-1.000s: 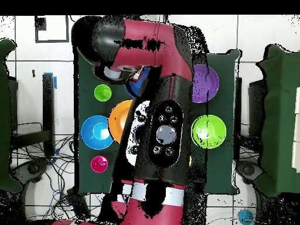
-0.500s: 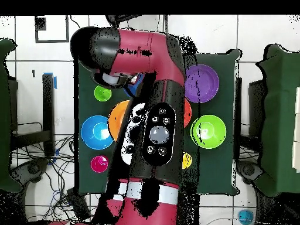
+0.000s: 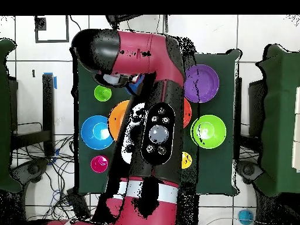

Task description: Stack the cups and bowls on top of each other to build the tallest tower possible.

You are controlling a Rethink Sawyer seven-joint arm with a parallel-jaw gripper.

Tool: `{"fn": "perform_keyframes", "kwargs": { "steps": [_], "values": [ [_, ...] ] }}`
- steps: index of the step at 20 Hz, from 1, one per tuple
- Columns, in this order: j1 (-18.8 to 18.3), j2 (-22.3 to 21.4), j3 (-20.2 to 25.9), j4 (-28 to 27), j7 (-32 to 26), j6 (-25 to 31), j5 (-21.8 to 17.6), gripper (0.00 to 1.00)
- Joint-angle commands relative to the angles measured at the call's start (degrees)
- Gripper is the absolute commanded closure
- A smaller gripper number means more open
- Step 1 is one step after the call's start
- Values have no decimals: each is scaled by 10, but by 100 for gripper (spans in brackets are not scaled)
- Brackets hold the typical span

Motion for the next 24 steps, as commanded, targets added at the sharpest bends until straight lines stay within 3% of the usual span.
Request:
{"fn": "perform_keyframes", "kwargs": {
  "steps": [1, 7, 24],
  "values": [
    [9, 43, 27, 63, 22, -35, -46, 100],
    [11, 48, 28, 85, 32, -72, -42, 100],
    [19, 26, 25, 126, 31, -78, -36, 100]
  ]
}}
